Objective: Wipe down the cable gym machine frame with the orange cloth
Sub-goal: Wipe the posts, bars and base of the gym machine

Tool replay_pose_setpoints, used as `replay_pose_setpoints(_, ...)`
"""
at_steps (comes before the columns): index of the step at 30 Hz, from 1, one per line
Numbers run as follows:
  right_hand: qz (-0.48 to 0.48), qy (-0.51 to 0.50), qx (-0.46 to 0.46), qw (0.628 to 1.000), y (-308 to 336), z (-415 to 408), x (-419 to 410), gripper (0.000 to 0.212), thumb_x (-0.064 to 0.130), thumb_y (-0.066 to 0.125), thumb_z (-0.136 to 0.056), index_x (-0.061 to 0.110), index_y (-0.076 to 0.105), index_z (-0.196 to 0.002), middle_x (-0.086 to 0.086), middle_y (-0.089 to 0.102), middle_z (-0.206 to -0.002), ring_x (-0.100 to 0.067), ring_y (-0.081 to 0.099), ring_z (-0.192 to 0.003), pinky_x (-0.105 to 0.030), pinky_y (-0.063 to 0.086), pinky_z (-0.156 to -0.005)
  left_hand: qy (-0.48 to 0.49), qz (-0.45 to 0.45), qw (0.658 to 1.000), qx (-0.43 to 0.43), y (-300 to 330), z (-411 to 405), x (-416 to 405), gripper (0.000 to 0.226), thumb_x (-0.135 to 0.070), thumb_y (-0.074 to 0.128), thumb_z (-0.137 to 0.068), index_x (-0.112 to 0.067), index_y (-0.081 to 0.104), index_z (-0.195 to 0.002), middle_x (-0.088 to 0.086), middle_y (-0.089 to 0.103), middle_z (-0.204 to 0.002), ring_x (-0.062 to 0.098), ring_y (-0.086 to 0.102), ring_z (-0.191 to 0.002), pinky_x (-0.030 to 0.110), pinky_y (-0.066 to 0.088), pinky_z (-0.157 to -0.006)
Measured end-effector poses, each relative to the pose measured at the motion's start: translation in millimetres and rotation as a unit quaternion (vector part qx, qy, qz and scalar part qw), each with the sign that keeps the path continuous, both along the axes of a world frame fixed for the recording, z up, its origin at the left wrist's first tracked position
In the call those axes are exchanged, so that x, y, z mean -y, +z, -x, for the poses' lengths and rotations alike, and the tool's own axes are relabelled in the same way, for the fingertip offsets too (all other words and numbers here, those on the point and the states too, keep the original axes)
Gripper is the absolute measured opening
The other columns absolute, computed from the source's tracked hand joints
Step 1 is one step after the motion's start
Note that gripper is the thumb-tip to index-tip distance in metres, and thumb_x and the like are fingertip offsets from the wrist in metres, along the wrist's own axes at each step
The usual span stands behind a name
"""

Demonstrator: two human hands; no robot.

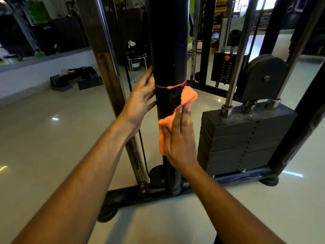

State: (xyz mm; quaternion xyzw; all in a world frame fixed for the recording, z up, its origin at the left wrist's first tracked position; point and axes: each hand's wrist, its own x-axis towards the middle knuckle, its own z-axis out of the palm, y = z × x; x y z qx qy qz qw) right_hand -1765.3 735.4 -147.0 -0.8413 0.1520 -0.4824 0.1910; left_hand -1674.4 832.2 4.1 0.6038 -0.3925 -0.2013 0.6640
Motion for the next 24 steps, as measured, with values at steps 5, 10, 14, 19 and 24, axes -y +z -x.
replay_pose_setpoints(5, -0.085, 0.017, 0.033, 0.996, 41.1, -5.7, -3.4, 0.083, 0.049, 0.039, -0.115, 0.02, -0.015, -0.171, -0.004, -0.013, -0.182, -0.028, 0.008, -0.167, -0.062, 0.028, -0.129, -0.011, -0.005, 1.0, 0.006, -17.7, -1.5, -1.3, 0.054, -0.046, 0.039, -0.111, -0.045, 0.034, -0.164, -0.021, 0.045, -0.164, 0.009, 0.042, -0.153, 0.058, 0.028, -0.128)
replay_pose_setpoints(10, -0.063, 0.012, 0.033, 0.997, 36.1, -4.4, 1.7, 0.086, 0.047, 0.045, -0.115, 0.014, -0.01, -0.172, -0.003, -0.017, -0.181, -0.028, 0.008, -0.168, -0.06, 0.031, -0.129, -0.016, 0.0, 1.0, 0.012, -38.7, -2.7, -2.8, 0.054, -0.044, 0.041, -0.112, -0.045, 0.033, -0.165, -0.021, 0.043, -0.165, 0.007, 0.041, -0.153, 0.055, 0.031, -0.127)
replay_pose_setpoints(14, -0.095, -0.028, -0.044, 0.994, -43.7, -2.7, -12.0, 0.085, 0.068, 0.024, -0.111, 0.031, -0.028, -0.167, -0.008, -0.013, -0.181, -0.037, 0.011, -0.167, -0.069, 0.033, -0.123, -0.011, -0.006, 1.0, 0.003, -67.0, 3.9, -2.4, 0.054, -0.04, 0.04, -0.113, -0.041, 0.031, -0.167, -0.02, 0.044, -0.165, 0.008, 0.037, -0.155, 0.056, 0.028, -0.129)
replay_pose_setpoints(19, -0.11, -0.021, 0.014, 0.994, -21.9, -9.9, -15.5, 0.086, 0.049, 0.041, -0.114, 0.015, -0.014, -0.171, -0.011, -0.006, -0.181, -0.025, 0.006, -0.167, -0.056, 0.026, -0.131, -0.029, -0.018, 0.999, -0.028, -95.1, -0.5, -9.5, 0.056, -0.04, 0.035, -0.112, -0.034, 0.031, -0.168, -0.016, 0.046, -0.165, 0.009, 0.039, -0.155, 0.057, 0.028, -0.129)
replay_pose_setpoints(24, -0.084, -0.031, 0.032, 0.995, -33.0, -14.0, -7.8, 0.085, 0.046, 0.044, -0.114, 0.001, -0.001, -0.17, -0.021, -0.002, -0.18, -0.035, 0.017, -0.166, -0.057, 0.033, -0.128, -0.038, -0.019, 0.999, -0.035, -107.4, -4.7, -9.3, 0.055, -0.037, 0.034, -0.113, -0.032, 0.032, -0.168, -0.013, 0.046, -0.165, 0.012, 0.04, -0.155, 0.058, 0.028, -0.129)
